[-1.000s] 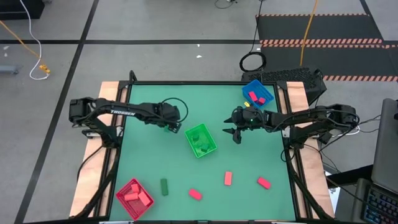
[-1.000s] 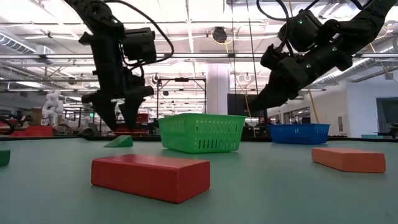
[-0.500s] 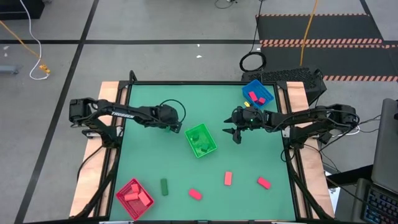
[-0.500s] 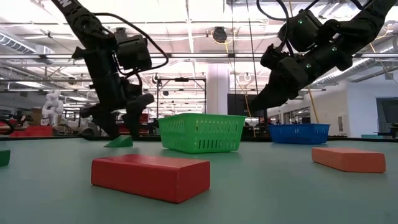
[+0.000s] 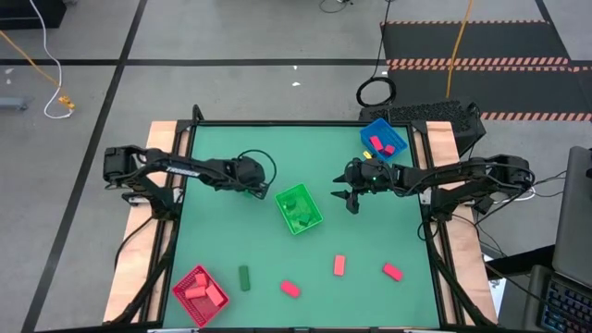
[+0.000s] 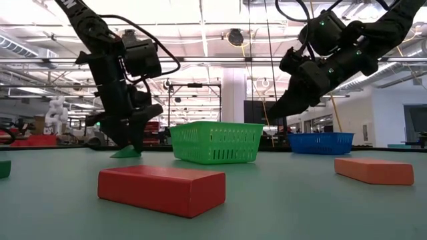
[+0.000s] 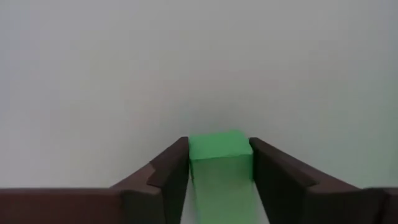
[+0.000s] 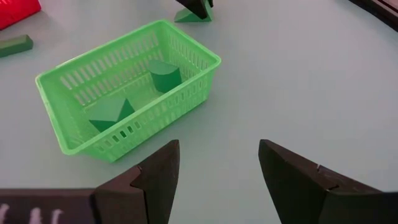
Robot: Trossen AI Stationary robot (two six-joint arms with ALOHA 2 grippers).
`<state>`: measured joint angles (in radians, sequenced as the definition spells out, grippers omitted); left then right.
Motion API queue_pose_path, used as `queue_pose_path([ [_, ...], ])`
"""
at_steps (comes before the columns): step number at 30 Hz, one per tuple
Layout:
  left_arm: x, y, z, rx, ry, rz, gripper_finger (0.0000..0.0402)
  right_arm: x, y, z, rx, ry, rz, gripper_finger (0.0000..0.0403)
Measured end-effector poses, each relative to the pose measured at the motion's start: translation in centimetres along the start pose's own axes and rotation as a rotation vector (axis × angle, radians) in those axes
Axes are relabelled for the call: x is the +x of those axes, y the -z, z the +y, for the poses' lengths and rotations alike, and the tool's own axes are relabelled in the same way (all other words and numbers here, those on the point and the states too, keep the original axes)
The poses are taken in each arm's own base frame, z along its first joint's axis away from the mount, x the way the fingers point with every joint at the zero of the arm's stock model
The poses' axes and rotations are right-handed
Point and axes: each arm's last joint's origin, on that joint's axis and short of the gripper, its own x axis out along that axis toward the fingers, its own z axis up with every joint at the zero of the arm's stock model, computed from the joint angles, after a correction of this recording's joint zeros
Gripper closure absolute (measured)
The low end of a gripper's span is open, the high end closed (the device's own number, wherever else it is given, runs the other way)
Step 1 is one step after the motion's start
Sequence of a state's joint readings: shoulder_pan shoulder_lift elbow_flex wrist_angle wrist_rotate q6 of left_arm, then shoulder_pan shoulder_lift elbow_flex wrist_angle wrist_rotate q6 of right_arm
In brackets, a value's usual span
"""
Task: Sort & place blocks by color
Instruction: Put the green block into the green bin
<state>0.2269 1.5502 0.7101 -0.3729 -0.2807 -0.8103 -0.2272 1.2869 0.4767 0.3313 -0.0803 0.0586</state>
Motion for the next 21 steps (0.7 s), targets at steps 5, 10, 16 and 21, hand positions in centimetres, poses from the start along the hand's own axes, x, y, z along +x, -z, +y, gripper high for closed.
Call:
queue_pose_path([
  [5, 0.3, 0.1, -0.4, 0.034, 0.006, -0.005, 0.0261, 0.0, 0.0, 0.0, 0.0, 0.001, 0.0, 0.019],
  [10, 0.2, 0.1, -0.7, 0.056, 0.029, -0.009, 0.025, 0.0, 0.0, 0.0, 0.0, 0.001, -0.001, 0.019],
  [16, -1.7, -1.6, -2.9, 0.124, 0.137, -0.052, 0.0263, 0.0, 0.0, 0.0, 0.0, 0.001, 0.0, 0.019],
  [21, -4.7, -3.1, -6.3, 0.23, 0.262, -0.128, 0.0264, 0.0, 0.0, 0.0, 0.0, 0.002, 0.0, 0.019],
])
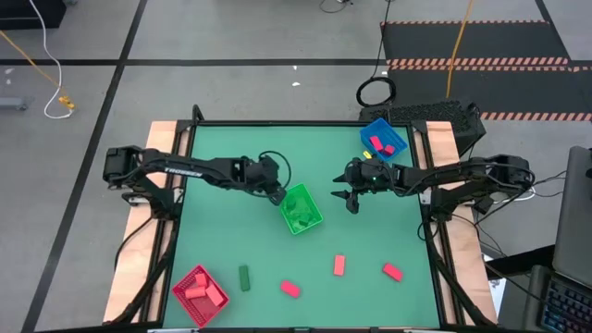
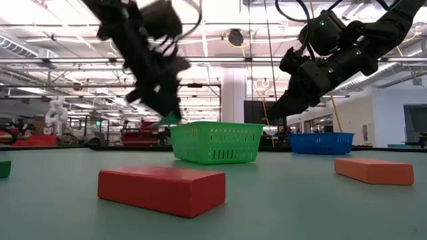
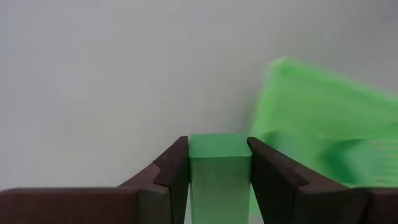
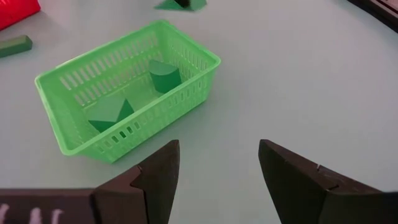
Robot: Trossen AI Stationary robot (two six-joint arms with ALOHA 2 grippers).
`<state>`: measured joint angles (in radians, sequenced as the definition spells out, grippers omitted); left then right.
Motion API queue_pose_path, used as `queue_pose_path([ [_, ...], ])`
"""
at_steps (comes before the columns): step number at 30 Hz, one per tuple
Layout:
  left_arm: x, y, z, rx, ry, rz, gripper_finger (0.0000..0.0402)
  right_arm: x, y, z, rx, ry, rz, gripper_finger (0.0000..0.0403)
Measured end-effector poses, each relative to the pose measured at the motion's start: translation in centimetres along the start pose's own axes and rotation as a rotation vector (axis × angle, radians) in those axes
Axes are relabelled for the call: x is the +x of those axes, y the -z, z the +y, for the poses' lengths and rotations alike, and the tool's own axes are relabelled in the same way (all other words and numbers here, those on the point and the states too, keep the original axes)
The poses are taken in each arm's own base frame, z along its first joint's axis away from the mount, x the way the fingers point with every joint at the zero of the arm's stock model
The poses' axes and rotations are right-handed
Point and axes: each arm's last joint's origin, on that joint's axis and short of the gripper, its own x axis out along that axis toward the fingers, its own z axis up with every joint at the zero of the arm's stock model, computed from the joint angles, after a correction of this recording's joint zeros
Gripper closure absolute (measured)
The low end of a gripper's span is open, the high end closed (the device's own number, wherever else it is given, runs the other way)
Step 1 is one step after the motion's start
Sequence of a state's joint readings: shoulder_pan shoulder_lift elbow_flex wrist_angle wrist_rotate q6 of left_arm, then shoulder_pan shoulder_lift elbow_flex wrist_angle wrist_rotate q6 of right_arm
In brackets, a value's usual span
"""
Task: Sort & place blocks by color
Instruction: Put the green block into the green bin, then put the dark green block into the green bin
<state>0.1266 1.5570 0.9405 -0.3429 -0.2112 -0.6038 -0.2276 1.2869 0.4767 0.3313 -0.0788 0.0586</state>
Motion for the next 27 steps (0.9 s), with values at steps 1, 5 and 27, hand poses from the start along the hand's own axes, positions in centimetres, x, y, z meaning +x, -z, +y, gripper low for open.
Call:
queue_pose_path([
  [1, -0.5, -0.5, -0.7, 0.016, 0.017, -0.017, 0.026, 0.0, 0.0, 0.0, 0.0, 0.0, 0.0, 0.019],
  [5, -2.6, -1.9, -3.2, 0.069, 0.01, -0.082, 0.0248, 0.0, 0.0, 0.0, 0.0, 0.0, 0.001, 0.019],
  [27, 0.6, -0.3, -7.7, 0.232, 0.128, -0.108, 0.0123, 0.0, 0.0, 0.0, 0.0, 0.0, 0.001, 0.019],
])
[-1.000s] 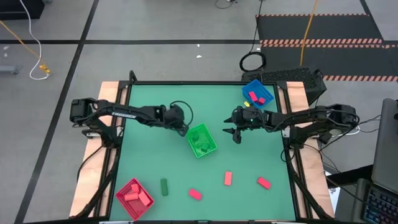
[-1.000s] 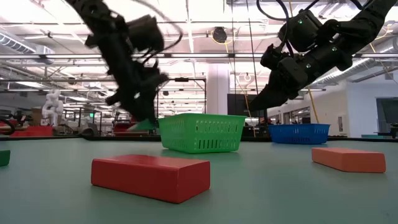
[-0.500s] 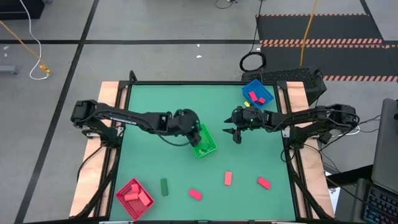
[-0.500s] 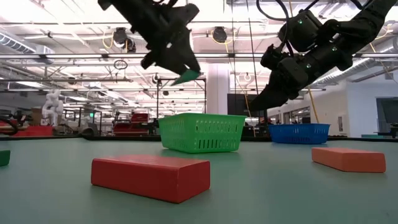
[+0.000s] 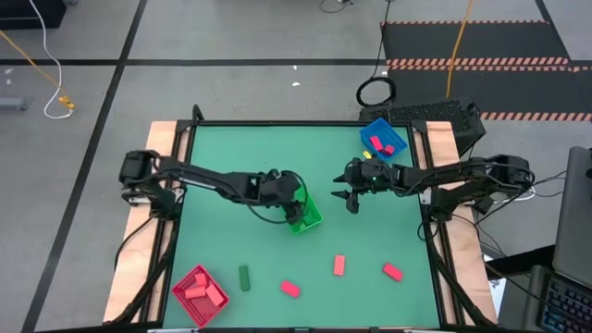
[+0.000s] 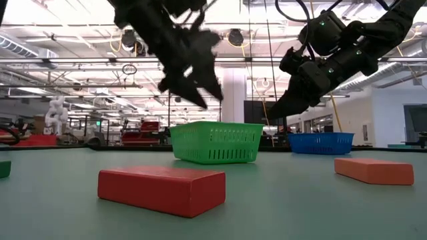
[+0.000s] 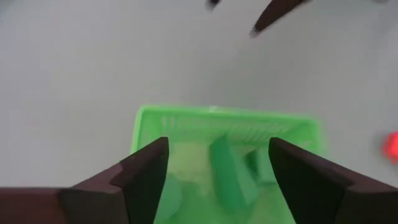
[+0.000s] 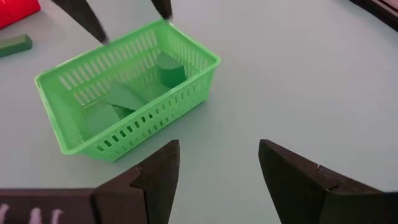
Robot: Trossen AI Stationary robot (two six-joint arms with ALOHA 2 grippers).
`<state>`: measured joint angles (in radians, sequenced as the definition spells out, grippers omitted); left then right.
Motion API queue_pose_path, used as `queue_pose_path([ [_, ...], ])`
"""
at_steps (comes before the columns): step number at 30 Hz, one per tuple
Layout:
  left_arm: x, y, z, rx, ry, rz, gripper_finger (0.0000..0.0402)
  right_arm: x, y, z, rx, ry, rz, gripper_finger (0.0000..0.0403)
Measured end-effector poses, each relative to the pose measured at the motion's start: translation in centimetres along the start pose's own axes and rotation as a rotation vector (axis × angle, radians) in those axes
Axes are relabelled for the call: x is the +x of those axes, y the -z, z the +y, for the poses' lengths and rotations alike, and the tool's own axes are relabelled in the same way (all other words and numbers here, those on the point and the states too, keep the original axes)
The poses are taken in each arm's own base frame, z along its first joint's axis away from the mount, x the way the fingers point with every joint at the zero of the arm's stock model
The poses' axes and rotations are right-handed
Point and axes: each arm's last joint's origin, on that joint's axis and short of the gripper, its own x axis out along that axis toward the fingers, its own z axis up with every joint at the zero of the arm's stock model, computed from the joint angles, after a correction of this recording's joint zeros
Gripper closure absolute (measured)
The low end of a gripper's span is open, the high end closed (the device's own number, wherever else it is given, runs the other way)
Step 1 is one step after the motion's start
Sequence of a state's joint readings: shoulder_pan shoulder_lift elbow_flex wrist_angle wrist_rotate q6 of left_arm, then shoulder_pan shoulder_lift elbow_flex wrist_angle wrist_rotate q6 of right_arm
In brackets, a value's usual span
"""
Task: Sort & place blocks by color
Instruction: Put the dark green block into the green bin
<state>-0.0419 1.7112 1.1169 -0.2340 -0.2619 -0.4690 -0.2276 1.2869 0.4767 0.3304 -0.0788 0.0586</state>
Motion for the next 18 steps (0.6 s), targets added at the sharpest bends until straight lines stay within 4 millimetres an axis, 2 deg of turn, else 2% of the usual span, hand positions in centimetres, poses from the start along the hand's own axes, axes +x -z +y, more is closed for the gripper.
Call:
queue_pose_path([
  [6, -4.2, -0.5, -1.3, 0.024, 0.102, -0.021, 0.0114, 0.0, 0.1, 0.0, 0.001, 0.001, 0.014, 0.019],
  [9, -6.0, 0.5, -3.0, 0.074, 0.186, 0.028, 0.0125, 0.0, 0.2, 0.0, 0.002, 0.001, 0.025, 0.019],
  [12, -7.3, 3.0, -4.6, 0.12, 0.205, 0.151, 0.014, 0.0, 0.2, 0.0, 0.002, 0.001, 0.027, 0.019],
  [14, -8.0, 4.4, -5.6, 0.02, 0.193, 0.223, 0.015, 0.0, 0.2, 0.0, 0.006, 0.001, 0.027, 0.019],
  [18, -9.0, 7.3, -6.7, -0.313, 0.067, 0.367, 0.0169, 0.0, 0.1, 0.0, 0.008, 0.001, 0.015, 0.019],
])
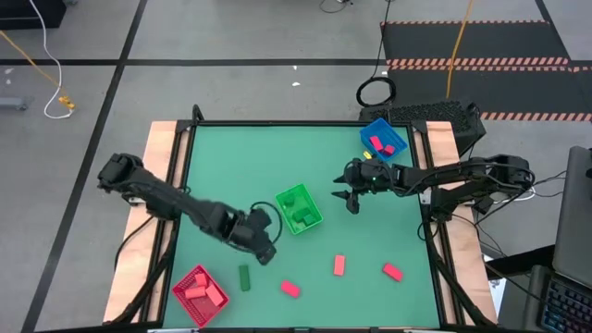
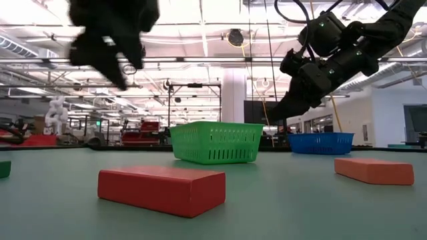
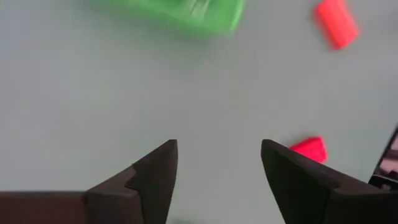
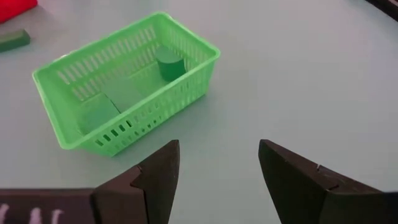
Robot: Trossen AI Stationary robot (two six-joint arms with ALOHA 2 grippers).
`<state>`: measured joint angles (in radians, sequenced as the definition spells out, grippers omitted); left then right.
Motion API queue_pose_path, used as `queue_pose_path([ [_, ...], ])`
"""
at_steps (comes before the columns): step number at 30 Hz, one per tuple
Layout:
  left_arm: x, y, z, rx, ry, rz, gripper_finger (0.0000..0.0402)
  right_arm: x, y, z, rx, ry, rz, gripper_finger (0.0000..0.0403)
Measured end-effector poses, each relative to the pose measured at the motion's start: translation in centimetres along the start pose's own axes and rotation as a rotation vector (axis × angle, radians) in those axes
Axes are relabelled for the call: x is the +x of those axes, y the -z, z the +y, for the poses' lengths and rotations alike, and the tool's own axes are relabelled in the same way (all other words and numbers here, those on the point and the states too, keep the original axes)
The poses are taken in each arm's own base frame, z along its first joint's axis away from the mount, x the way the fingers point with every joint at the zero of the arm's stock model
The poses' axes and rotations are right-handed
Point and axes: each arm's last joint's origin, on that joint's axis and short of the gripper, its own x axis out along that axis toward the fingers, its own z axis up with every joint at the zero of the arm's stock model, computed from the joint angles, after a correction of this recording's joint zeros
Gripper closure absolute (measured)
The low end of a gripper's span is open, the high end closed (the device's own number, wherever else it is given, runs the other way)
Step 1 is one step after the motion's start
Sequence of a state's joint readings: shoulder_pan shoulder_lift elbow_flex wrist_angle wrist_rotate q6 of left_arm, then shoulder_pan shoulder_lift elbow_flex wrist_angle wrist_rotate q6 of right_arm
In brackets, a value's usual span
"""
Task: Sort & place blocks by color
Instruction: Put the dark green block into the green bin
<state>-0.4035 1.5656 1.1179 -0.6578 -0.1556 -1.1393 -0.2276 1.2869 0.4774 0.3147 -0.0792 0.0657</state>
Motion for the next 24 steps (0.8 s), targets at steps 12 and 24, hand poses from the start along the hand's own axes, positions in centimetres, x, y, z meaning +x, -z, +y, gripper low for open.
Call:
queue_pose_path([
  [12, 3.9, 7.5, -1.8, -0.3, -0.115, 0.302, 0.0217, 0.0, -0.3, 0.0, 0.036, -0.006, -0.032, 0.019],
  [24, 5.6, 6.3, -0.9, -0.425, -0.213, 0.282, 0.022, 0.0, 0.1, 0.5, 0.071, -0.132, 0.024, 0.019],
])
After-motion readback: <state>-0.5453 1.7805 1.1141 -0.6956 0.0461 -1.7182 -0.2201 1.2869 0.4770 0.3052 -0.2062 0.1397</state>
